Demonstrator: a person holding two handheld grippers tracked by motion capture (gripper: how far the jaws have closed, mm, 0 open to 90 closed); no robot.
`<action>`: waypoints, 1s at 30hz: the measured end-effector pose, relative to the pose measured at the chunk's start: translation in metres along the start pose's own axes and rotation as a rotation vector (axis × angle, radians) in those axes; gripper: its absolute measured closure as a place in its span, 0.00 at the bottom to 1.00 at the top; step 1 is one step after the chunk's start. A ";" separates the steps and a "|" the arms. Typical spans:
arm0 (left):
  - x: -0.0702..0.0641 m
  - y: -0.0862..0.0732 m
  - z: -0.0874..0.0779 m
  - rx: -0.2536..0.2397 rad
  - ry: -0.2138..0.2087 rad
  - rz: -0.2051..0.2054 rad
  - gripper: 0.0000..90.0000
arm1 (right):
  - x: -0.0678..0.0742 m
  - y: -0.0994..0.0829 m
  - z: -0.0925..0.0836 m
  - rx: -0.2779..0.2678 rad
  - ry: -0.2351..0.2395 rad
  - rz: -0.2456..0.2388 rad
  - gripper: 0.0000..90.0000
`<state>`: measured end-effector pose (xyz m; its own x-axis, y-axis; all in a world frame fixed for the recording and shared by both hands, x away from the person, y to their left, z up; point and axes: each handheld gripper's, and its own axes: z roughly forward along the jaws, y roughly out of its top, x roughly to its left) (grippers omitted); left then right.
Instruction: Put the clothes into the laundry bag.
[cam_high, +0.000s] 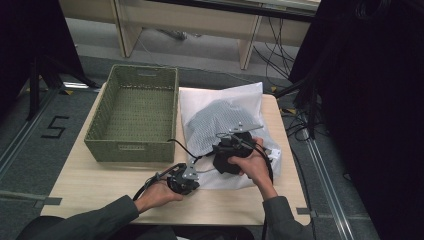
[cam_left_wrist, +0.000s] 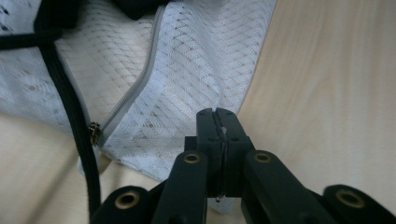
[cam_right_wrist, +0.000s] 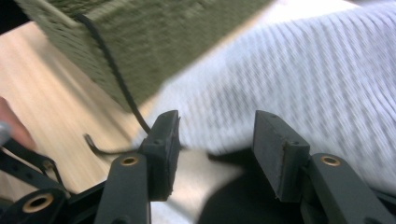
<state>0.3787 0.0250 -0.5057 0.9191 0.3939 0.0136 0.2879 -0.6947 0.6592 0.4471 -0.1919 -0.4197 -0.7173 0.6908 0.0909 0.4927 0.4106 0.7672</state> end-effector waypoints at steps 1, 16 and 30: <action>-0.001 0.000 -0.001 -0.004 -0.004 -0.009 0.95 | 0.002 0.003 0.003 -0.001 0.014 -0.019 0.59; -0.010 -0.027 -0.091 -0.078 0.037 -0.125 0.45 | 0.063 0.031 0.075 0.006 0.155 -0.179 0.96; 0.018 -0.047 -0.113 -0.050 0.160 -0.209 0.40 | 0.017 -0.032 -0.036 0.055 0.039 -0.114 0.98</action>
<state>0.3515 0.1327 -0.4514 0.7856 0.6186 -0.0111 0.4498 -0.5588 0.6968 0.4012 -0.2153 -0.4199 -0.7886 0.6142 0.0302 0.4318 0.5180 0.7384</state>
